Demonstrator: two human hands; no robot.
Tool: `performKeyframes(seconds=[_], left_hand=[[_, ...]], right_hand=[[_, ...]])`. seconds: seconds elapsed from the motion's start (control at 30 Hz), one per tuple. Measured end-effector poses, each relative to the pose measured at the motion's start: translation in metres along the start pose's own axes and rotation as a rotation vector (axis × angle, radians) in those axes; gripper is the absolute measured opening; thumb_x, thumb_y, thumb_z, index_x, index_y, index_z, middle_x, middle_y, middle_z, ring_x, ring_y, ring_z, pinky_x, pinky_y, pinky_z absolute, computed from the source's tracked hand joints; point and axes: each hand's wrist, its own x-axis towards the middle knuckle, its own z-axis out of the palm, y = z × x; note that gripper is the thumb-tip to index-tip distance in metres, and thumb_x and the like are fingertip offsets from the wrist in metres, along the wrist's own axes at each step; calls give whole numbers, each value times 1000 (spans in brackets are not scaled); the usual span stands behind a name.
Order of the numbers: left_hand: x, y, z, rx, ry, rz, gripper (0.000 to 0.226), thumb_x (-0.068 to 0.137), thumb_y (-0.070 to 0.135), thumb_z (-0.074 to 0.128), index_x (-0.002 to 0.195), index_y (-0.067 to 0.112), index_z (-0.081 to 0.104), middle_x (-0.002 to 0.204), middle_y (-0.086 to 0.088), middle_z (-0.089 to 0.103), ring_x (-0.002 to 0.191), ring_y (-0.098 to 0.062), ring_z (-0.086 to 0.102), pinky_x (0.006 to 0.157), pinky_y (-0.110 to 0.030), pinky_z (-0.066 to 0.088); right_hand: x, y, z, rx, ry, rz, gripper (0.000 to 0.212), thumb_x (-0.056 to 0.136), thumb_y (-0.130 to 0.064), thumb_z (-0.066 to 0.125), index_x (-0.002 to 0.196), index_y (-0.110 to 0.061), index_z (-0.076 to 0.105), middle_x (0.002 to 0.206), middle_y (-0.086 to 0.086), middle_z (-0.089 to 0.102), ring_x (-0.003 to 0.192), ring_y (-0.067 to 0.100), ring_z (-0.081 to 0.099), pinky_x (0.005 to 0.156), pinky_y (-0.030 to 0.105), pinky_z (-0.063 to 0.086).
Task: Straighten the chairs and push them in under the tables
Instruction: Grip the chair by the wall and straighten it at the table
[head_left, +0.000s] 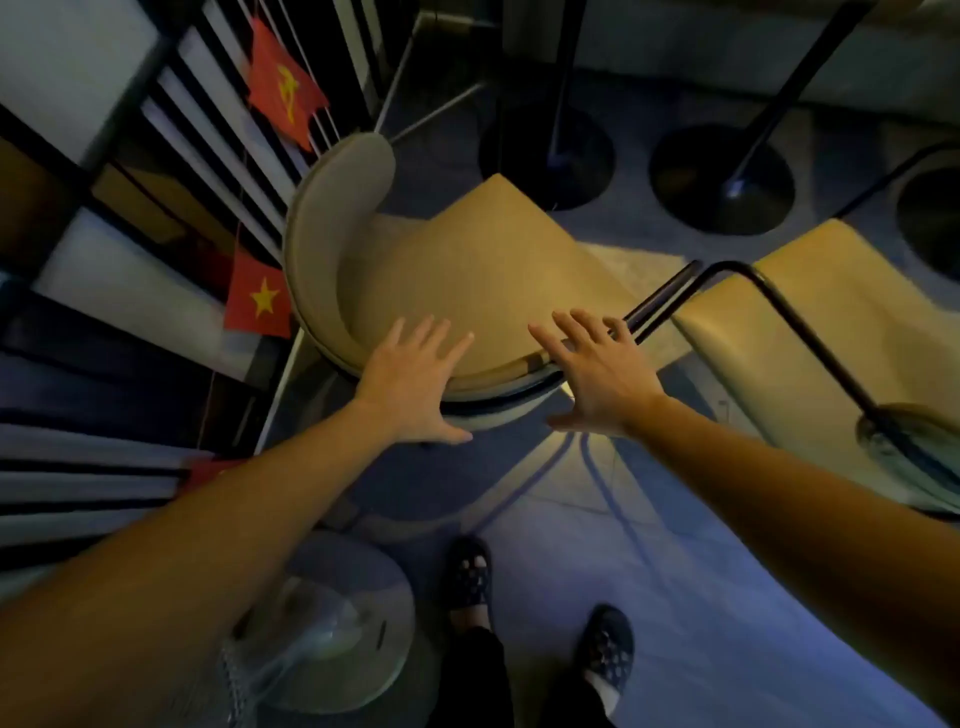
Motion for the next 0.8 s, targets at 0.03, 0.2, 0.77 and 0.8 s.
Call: performKeyframes(seconds=[0.03,0.2,0.77,0.8], left_hand=[[4,-5,6,15,-33,25,124,66,92,48,158,23,1,165,-13,14,150,-32,12,119,-49,12],[14,-30,39,-19,-20,145,111,70,78,64,157,29,15,161,-9,28,145,-32,28,112,-46,27],[82,-77,11,-16,-95,198,55,85,51,67,132,25,54,108,-3,71,95,-25,67,70,-35,52],[91,-81,7,-20,-96,189,56,84,51,67,132,26,54,108,-3,71,96,-25,67,71,-35,52]], right_hand=[[10,-3,6,-8,-19,-27,121,66,-70,75,156,-26,7,161,15,22,146,37,19,114,54,22],[40,-16,29,-61,-37,-95,118,65,-64,80,155,-27,14,159,14,24,144,40,21,111,56,27],[110,22,4,-50,-109,-137,61,82,-58,67,130,-26,46,115,6,60,103,28,55,91,42,40],[118,27,0,-47,-112,-128,61,82,-58,67,130,-27,46,116,6,60,104,28,55,92,42,41]])
